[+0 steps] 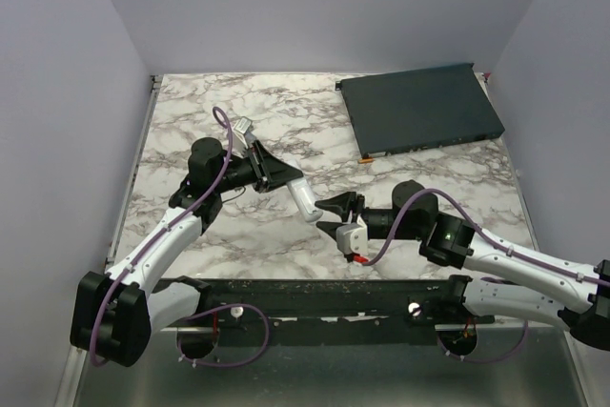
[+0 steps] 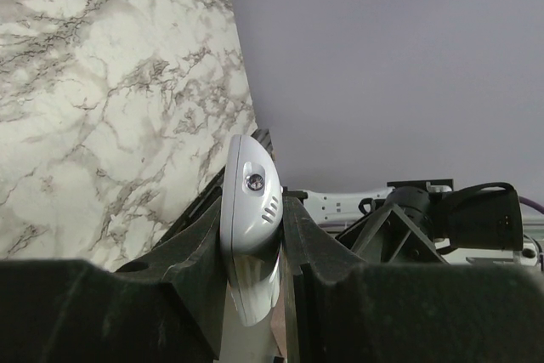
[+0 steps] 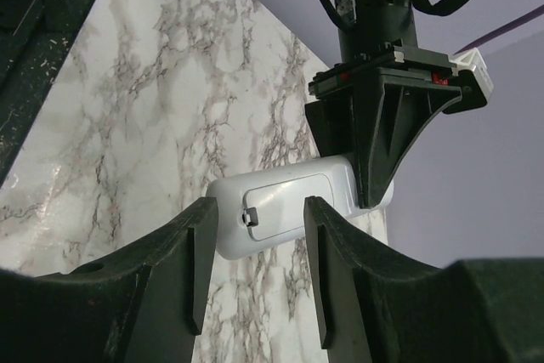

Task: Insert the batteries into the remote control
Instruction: Remove the battery cover from the remote control.

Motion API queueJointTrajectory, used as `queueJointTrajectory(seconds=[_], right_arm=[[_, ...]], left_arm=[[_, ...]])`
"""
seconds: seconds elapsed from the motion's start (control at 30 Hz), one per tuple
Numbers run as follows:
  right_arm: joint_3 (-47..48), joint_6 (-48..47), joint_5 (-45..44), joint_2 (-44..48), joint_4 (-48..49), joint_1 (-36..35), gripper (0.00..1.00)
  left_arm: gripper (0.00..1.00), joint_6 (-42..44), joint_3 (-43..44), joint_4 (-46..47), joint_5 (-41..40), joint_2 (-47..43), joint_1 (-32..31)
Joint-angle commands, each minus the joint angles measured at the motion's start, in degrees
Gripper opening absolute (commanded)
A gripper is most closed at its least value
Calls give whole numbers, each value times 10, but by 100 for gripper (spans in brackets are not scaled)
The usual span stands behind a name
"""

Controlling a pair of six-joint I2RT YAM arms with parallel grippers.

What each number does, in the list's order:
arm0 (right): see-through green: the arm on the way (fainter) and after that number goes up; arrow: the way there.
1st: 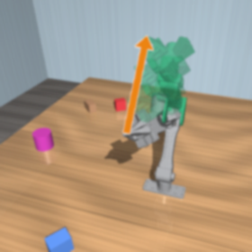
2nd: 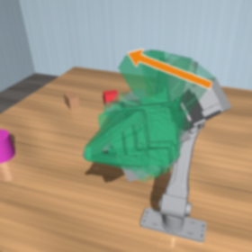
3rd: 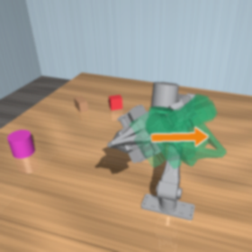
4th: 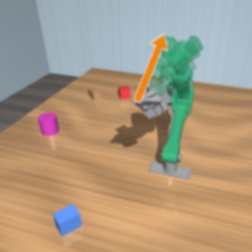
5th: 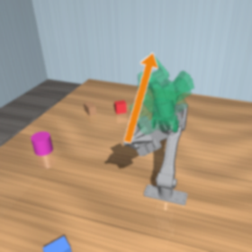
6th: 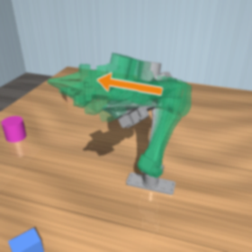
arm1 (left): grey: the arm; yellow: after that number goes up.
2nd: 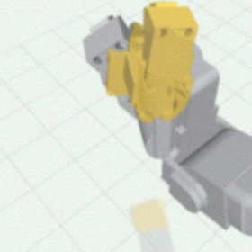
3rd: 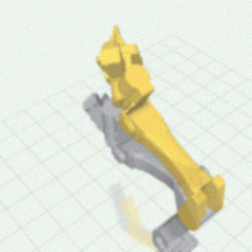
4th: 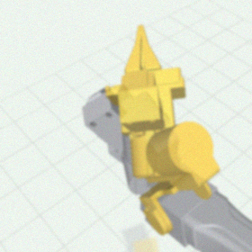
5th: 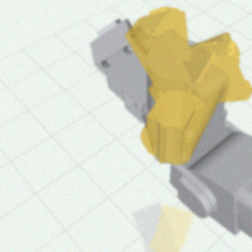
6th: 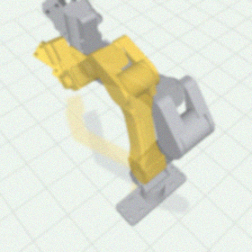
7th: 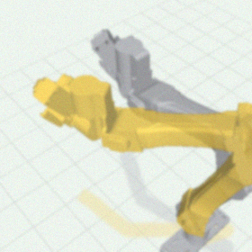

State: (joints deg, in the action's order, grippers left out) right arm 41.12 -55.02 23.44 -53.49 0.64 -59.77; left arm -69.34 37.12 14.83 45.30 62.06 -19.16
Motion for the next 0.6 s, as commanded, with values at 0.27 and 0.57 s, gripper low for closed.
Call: queueJointTrajectory(seconds=[0.27,0.57], right_arm=[[4,-21,-20,-9,36,1,51],[2,-14,-17,-13,40,1,51]], left_arm=[[0,13,17,16,26,8,-8],[0,16,24,14,29,13,-12]])
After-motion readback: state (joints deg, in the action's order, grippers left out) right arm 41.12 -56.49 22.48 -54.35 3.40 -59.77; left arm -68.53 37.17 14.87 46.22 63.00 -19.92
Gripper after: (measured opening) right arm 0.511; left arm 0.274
